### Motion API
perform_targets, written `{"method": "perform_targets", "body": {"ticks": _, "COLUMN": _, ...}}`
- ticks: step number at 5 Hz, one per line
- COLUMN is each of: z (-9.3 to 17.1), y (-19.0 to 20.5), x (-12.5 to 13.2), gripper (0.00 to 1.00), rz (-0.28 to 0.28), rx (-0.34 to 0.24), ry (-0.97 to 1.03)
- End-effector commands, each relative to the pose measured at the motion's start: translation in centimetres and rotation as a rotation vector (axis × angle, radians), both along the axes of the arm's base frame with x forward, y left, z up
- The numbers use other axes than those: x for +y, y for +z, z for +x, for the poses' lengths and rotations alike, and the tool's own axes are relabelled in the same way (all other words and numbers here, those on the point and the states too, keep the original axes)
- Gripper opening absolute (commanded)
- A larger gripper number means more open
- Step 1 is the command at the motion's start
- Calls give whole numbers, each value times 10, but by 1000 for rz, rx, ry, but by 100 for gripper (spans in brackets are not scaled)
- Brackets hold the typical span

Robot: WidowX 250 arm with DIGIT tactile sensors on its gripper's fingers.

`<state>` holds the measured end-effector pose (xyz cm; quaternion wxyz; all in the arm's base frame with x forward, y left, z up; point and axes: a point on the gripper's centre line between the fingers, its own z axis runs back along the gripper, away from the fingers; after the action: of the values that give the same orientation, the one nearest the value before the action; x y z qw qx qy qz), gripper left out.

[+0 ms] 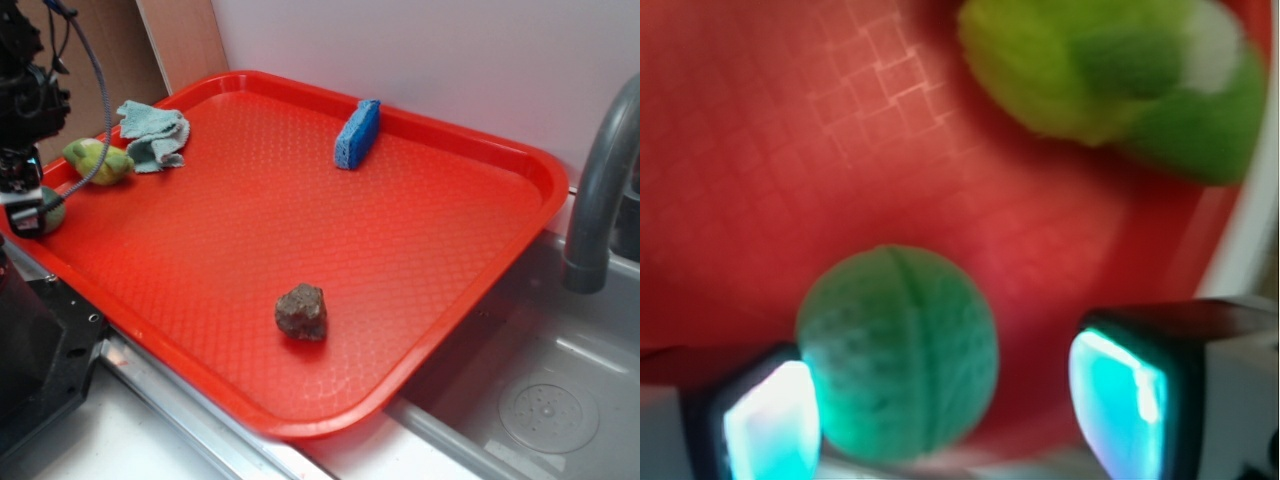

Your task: Grab the green ball.

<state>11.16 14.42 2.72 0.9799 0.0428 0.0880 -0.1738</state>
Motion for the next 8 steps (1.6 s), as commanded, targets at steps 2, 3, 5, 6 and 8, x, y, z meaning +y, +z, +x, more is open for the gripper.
{"method": "perform_targets", "body": {"ticks": 2, "z": 9, "y": 14, "x": -15, "gripper": 0, "rz": 45, "rx": -54, "ry": 110}}
{"method": "perform_targets", "body": {"ticks": 3, "z": 34, "y": 53, "x": -39, "gripper": 0, "rz": 57, "rx": -96, "ry": 167}}
{"method": "perform_targets", "body": {"ticks": 5, "z": 72, "y": 120, "x": -95, "gripper": 0, "rz": 76, "rx": -206, "ry": 287}}
{"method": "perform_targets", "body": {"ticks": 6, "z": 96, "y": 134, "x": -99, "gripper": 0, "rz": 55, "rx": -200, "ry": 463}}
{"method": "perform_targets", "body": {"ticks": 8, "z": 109, "y": 153, "x": -71, "gripper": 0, "rz": 27, "rx": -324, "ry": 584}}
